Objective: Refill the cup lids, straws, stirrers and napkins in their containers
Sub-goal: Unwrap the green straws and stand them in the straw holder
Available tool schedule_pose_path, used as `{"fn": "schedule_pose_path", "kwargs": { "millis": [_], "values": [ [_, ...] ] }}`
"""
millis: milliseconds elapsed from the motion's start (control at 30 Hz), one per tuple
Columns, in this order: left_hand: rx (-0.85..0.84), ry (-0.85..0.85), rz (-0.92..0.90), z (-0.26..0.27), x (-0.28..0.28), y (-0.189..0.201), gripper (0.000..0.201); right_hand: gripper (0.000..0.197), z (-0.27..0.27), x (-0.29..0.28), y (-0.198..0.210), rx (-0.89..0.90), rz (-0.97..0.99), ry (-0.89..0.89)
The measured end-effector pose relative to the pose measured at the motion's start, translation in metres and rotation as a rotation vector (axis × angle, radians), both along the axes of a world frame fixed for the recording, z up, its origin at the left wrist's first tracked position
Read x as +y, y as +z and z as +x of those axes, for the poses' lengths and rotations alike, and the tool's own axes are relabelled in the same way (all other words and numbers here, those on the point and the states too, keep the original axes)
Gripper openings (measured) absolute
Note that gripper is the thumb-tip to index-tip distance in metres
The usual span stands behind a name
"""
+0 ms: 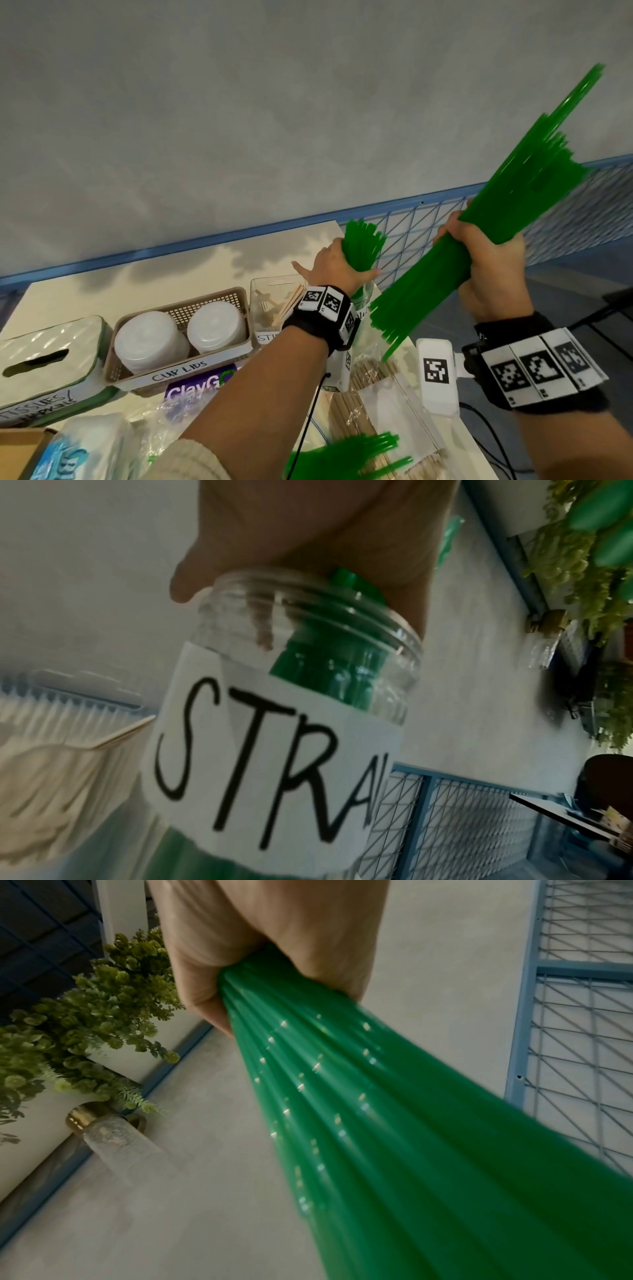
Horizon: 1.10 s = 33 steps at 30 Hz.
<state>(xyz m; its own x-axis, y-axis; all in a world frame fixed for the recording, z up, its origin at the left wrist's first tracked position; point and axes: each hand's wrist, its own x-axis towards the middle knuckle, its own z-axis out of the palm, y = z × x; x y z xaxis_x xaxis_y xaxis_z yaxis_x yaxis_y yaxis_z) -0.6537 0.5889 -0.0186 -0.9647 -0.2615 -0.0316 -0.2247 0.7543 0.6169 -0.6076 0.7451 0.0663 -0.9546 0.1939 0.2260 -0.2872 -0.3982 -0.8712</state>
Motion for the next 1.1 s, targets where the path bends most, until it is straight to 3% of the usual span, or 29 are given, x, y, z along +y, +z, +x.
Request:
{"fn": "schedule_pose_path", "kwargs": {
  "millis": [100, 167, 267, 433, 700, 1100],
  "values": [
    [-0.007, 0.087, 0.121, 0.0, -0.001, 0.005, 0.049, 0.019, -0.007, 0.0, 0.006, 0.021, -0.041, -0.028],
    [-0.004, 0.123, 0.209, -0.001, -0.004, 0.008, 0.041, 0.019, -0.013, -0.001, 0.009, 0.034, -0.08, -0.065],
    [0.026, 0.109, 0.282, -0.004, -0.01, 0.006, 0.045, 0.019, -0.026, -0.007, 0.012, 0.03, -0.139, -0.131],
    [0.147, 0.109, 0.483, -0.005, -0.019, -0.004, 0.049, 0.06, -0.037, -0.02, 0.008, -0.033, -0.219, -0.263],
    [0.155, 0.043, 0.588, -0.001, -0.028, -0.007, 0.044, 0.035, -0.051, -0.036, -0.009, -0.125, -0.162, -0.332],
    [0.099, -0.1, 0.602, 0.003, -0.039, -0.009, 0.046, 0.035, -0.058, -0.044, -0.016, -0.088, -0.078, -0.283]
  ]
}}
